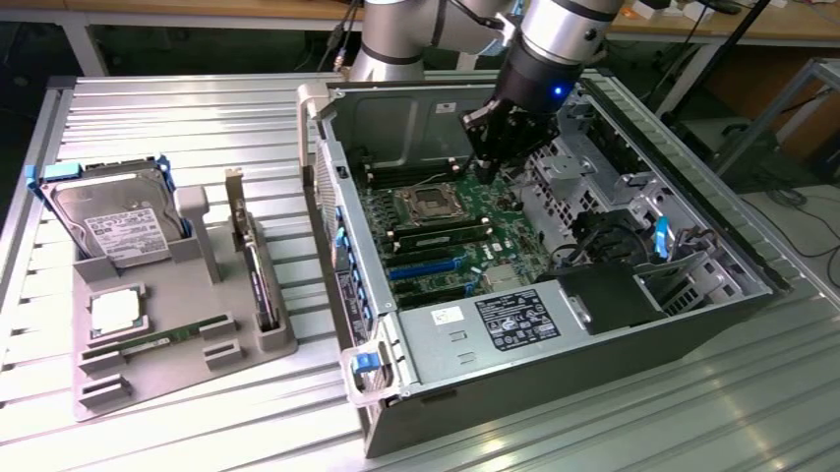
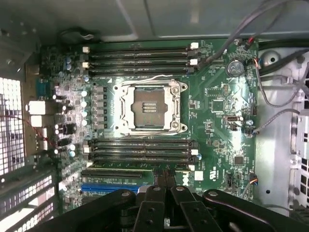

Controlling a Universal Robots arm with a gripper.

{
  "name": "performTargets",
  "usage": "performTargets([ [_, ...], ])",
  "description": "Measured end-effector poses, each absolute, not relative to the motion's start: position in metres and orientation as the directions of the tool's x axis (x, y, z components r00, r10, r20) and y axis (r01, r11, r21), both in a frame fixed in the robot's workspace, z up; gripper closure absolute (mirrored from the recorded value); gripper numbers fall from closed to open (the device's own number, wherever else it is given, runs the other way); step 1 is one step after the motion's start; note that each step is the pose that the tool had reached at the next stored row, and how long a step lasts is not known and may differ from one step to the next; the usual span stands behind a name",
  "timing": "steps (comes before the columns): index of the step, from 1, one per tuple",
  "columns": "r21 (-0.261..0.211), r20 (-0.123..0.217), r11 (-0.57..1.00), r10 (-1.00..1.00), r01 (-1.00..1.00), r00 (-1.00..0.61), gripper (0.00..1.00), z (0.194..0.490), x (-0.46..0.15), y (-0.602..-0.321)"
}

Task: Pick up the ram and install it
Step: 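Press down the ram until it locks into place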

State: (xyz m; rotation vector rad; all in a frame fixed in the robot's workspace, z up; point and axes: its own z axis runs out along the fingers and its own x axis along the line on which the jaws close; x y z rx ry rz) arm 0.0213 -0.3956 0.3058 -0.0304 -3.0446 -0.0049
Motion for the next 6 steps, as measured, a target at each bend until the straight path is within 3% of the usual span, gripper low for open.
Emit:
performTargets([
  [6, 0.002, 0.097, 1.0, 0.02, 0.02, -0.995, 0.89, 0.3059, 0.0212, -0.3957],
])
